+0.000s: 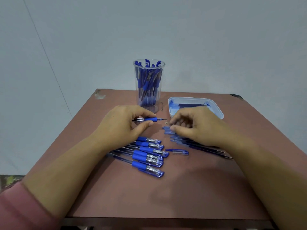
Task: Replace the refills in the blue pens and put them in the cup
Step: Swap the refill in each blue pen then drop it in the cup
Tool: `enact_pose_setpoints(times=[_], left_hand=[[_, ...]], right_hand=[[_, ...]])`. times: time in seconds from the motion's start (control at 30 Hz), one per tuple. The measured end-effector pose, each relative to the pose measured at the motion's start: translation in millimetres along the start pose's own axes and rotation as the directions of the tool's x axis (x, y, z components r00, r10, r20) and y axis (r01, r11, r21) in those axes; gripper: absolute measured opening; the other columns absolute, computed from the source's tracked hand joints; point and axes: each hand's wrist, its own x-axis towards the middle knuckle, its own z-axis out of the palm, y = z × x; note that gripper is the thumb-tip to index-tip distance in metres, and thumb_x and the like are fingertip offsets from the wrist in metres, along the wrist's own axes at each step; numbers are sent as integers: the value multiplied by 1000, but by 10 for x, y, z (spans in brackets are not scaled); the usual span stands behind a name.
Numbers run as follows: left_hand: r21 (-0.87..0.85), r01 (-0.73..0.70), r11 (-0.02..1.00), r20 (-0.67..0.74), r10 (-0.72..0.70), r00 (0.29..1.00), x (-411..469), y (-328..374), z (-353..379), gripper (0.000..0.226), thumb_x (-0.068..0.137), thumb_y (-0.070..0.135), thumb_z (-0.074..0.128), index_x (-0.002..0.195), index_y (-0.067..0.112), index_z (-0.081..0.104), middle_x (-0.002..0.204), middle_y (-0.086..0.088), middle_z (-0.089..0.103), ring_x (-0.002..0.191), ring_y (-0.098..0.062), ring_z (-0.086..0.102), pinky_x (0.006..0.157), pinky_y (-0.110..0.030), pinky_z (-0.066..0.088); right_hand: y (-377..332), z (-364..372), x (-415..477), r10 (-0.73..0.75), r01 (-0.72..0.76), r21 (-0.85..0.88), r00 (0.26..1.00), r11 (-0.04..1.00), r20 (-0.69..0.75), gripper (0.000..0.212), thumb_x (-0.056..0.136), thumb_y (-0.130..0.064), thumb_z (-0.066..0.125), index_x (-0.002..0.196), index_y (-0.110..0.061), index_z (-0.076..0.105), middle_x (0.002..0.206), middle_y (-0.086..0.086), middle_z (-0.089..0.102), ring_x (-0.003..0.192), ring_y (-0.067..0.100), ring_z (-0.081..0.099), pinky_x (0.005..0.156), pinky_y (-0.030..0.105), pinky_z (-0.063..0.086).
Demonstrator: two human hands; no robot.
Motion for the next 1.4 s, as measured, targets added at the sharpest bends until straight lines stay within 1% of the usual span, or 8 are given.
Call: enact_pose_setpoints(times=[0.13, 0.47, 0.6, 0.73, 0.87, 1.13, 1.27, 1.4], left_hand=[[-5, -6, 1000, 0, 6, 1000, -5, 0, 10, 26, 85, 45, 62, 106, 35, 72, 94, 20, 71, 78, -4, 66, 74, -36, 56], [-2, -56, 998, 11, 56, 998, -13, 47, 21, 26, 86, 41, 63, 108, 32, 72, 93, 23, 68, 81, 1, 63, 72, -34, 56], [-11, -58, 998, 5, 58, 998, -14, 38, 23, 26, 87, 43, 63, 108, 32, 73, 93, 21, 69, 78, -3, 65, 71, -35, 55], [-4, -61, 998, 3, 61, 998, -11, 28, 31, 26, 87, 44, 63, 108, 33, 72, 95, 21, 69, 78, -4, 66, 71, -35, 55], [-3, -62, 998, 17, 63, 998, -14, 19, 29, 26, 87, 46, 62, 108, 35, 72, 93, 20, 69, 78, -6, 66, 71, -36, 55], [-3, -65, 998, 8, 65, 998, -10, 49, 21, 25, 87, 43, 63, 108, 34, 72, 91, 20, 69, 77, -3, 64, 70, -35, 55], [-7, -62, 998, 5, 62, 998, -14, 48, 21, 26, 87, 45, 62, 109, 35, 72, 92, 21, 69, 78, -2, 65, 71, -34, 55], [-13, -58, 998, 4, 58, 998, -14, 41, 25, 24, 87, 43, 63, 108, 34, 72, 92, 21, 69, 78, -4, 65, 71, -35, 56]], right_hand=[[35, -31, 11, -16, 38, 125, 984, 991, -176, 21, 81, -11, 75, 81, -32, 68, 77, -9, 69, 67, 0, 59, 68, 14, 51], [-44, 147, 45, -99, 125, 150, 980, 981, -174, 23, 80, -16, 77, 83, -36, 66, 76, -8, 69, 72, 8, 64, 70, 17, 53], [-2, 157, 62, -116, 121, 38, 986, 992, -122, 3, 89, -29, 66, 91, -30, 68, 74, -14, 66, 69, 2, 60, 65, 13, 45], [13, 137, 56, -163, 166, 14, 979, 986, -123, 25, 84, -29, 73, 107, -26, 65, 88, -11, 65, 81, 7, 63, 75, 15, 50], [7, 156, 86, -247, 234, -100, 958, 967, -148, 10, 90, -23, 66, 99, -20, 69, 88, -12, 65, 82, 7, 61, 73, 21, 50], [20, 164, 87, -256, 238, -124, 954, 963, -154, 11, 88, -25, 68, 96, -18, 69, 83, -8, 66, 78, 10, 60, 70, 27, 50], [30, 149, 76, -228, 216, -94, 964, 972, -139, 27, 86, -37, 67, 109, -22, 67, 91, -8, 66, 84, 8, 62, 75, 22, 51], [27, 160, 89, -291, 268, -150, 942, 952, -166, 15, 86, -23, 71, 100, -19, 67, 88, -8, 64, 81, 8, 59, 72, 22, 50]])
